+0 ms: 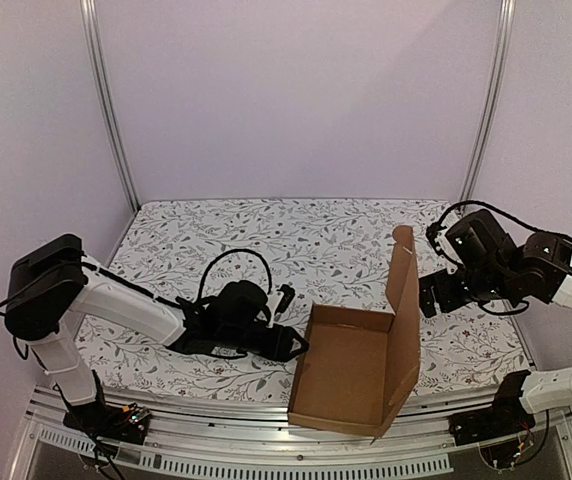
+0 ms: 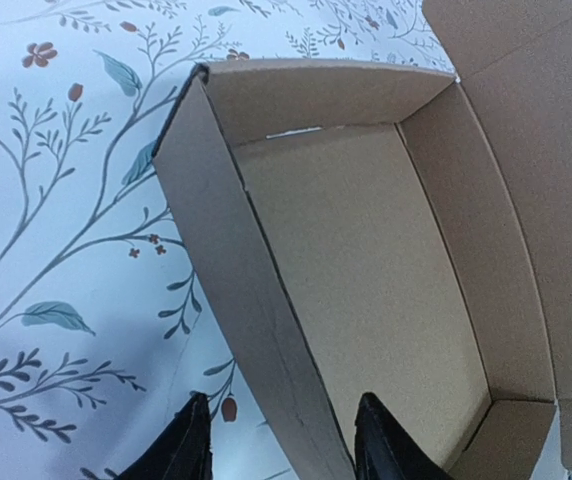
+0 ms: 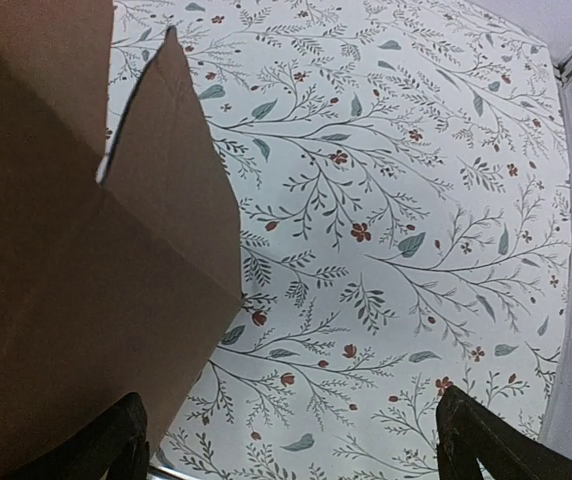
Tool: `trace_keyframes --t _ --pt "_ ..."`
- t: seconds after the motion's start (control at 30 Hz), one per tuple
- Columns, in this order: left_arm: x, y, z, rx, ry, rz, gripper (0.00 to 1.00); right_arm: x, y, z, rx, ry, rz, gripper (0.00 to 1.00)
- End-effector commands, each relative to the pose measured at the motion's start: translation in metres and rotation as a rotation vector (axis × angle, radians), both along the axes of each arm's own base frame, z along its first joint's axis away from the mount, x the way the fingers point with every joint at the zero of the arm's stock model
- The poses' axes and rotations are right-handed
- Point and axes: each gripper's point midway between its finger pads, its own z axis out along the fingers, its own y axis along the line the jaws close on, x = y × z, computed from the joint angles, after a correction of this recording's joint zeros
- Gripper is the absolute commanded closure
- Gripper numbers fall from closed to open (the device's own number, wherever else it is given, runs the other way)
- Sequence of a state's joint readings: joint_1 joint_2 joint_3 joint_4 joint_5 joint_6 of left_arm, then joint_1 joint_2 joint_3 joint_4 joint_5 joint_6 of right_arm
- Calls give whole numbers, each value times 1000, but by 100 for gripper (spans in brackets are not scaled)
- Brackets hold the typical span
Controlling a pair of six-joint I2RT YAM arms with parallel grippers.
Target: Fold the paper box
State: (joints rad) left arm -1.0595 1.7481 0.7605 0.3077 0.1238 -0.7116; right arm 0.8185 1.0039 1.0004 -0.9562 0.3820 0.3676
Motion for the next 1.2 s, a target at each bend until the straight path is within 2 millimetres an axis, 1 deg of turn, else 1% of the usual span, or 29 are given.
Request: trace_keyframes --t 0.0,0.1,0.2,0.27,0.3,0.33,0.37,0.4,0.43,0.5,0.53,0.6,0.63,0.7,0.73,0.77,0.83,0.87,0.9,0.93,0.97,1.03,1.17 --pt "0 15 -10 58 36 20 53 2 44 -15 240 60 17 1" --pt "-1 15 -9 54 37 18 53 7 65 -22 323 79 39 1" --pt "-1 17 -7 50 36 28 53 16 87 -29 362 106 64 1" --pt "-1 20 -5 44 34 40 53 24 100 -32 378 106 79 1" --pt "-1 21 -3 38 33 44 53 29 107 -37 375 113 85 1" --pt "-1 22 -1 32 33 50 53 34 113 -34 388 102 96 1" --pt "-2 23 1 24 33 55 53 38 120 -36 391 104 105 1" --pt "-2 25 3 16 33 61 53 42 127 -42 385 116 113 1" --pt "-4 28 3 13 38 67 52 46 134 -42 396 117 125 1" --pt "-5 32 6 -1 38 79 52 53 146 -48 398 127 137 1" --pt "-6 34 7 -9 39 85 51 54 155 -55 412 157 158 1" --pt "-7 39 9 -22 39 102 50 59 169 -61 436 174 174 1" --pt "-7 41 11 -27 37 111 50 62 178 -67 442 192 181 1" --pt "-7 46 12 -32 34 126 50 68 194 -71 470 214 203 1" --pt "-8 49 13 -33 35 135 49 73 204 -66 491 211 219 1" --pt "-8 51 14 -36 32 140 49 76 212 -73 493 227 227 1" --pt "-8 54 18 -46 28 152 48 82 232 -75 510 244 254 1" --pt "-8 56 19 -48 26 157 48 83 243 -83 505 264 270 1" --pt "-8 57 21 -51 22 162 47 85 253 -82 506 267 290 1" --pt "-8 60 22 -51 19 169 46 86 261 -87 504 277 302 1" --pt "-8 64 23 -49 13 177 45 88 268 -94 498 288 309 1" --pt "-9 70 26 -46 6 189 43 92 278 -94 503 287 323 1" --pt "-5 93 30 -23 -33 265 37 99 290 -91 497 285 345 1"
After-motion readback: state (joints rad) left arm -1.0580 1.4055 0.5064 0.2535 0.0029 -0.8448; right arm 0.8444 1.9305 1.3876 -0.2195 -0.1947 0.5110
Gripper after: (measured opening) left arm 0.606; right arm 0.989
